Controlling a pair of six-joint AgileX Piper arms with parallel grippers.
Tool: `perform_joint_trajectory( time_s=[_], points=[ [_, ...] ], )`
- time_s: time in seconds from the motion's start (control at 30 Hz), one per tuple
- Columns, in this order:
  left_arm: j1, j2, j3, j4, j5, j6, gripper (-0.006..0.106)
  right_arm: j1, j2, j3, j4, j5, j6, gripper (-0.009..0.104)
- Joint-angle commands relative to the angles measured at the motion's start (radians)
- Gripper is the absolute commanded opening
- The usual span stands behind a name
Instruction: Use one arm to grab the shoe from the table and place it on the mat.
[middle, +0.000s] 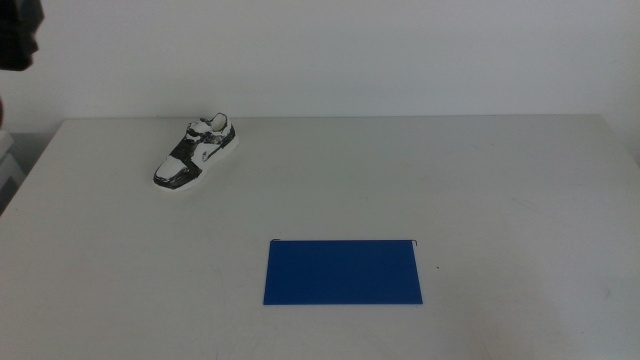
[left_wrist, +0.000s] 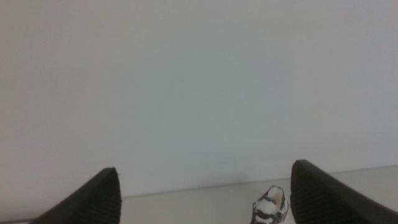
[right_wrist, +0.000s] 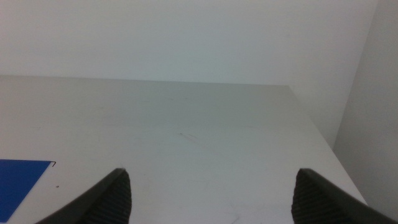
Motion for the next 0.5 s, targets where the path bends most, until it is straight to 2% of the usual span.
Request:
perform_joint_trajectory(
  time_s=[0.0,0.33,0.47],
  points=[
    [-0.002,0.022,-0.055,-0.017,-0.069,-0.012,0.094,-0.005,-0.02,-0.01,-0.008,-0.079,-0.013,0.066],
    [-0.002,0.236,-0.378,-0.002,0.253,0.009,0.094,-0.005,-0.02,-0.01,-0.008,-0.079,-0.013,0.066],
    [-0.002,0.361,-0.554,-0.017,0.403,0.082,0.094,-0.005,-0.02,-0.01,-0.008,-0.079,-0.013,0.066]
  ],
)
